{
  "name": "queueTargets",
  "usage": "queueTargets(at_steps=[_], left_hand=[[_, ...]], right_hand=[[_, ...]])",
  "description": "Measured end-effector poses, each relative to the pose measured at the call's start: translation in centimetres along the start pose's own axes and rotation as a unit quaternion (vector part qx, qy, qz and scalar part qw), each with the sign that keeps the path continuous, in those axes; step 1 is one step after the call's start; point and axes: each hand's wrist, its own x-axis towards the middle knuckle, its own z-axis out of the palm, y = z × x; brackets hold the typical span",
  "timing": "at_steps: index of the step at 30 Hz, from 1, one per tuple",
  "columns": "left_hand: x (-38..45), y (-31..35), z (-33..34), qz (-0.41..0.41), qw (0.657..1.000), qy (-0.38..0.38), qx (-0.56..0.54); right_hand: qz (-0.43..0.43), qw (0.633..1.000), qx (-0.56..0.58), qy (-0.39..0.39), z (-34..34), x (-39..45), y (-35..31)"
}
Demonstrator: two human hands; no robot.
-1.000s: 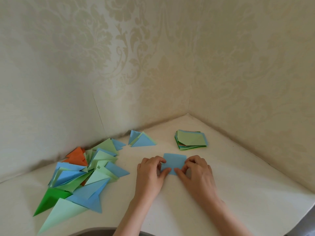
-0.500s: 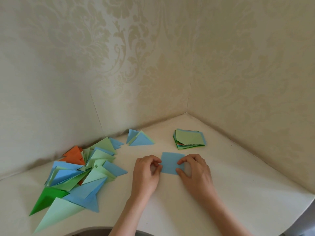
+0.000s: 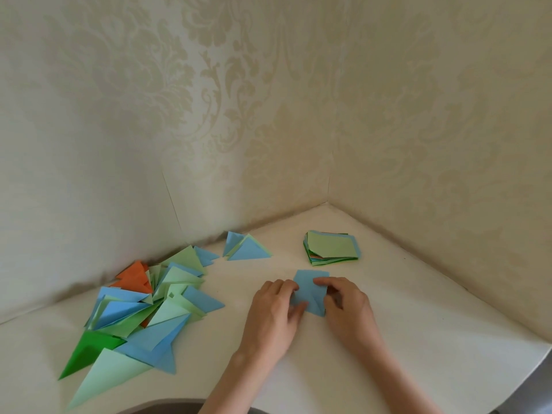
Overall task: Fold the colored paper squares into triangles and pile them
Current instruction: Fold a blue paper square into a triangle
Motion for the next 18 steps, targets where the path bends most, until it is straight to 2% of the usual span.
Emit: queueTargets(at_steps=[6,9,12,15,18], left_hand=[[-0.8,1.4,0.3,-0.014,0.999,-0.007,0.030],[-0.8,0.9,0.3,-0.006,1.000,-0.006,0.026],[-0.8,-0.3,0.1,-0.002,1.000,-0.004,0.010],[-0.8,-1.9,-0.3,-0.014,1.000,0.009,0.013],[-0.4,-3.1,-0.7,-0.043,0.999,0.007,-0.004]], right_hand=[[0.028,0.999,0.043,-0.014,-0.6,-0.6,-0.5],[0.010,0.999,0.041,0.000,-0.6,-0.7,-0.6],[-0.039,0.999,-0.012,0.012,-0.2,-0.6,0.1],[-0.048,0.995,-0.086,0.012,0.3,-0.3,0.9],[-0.069,0.991,-0.112,0.030,0.7,-0.2,0.9]])
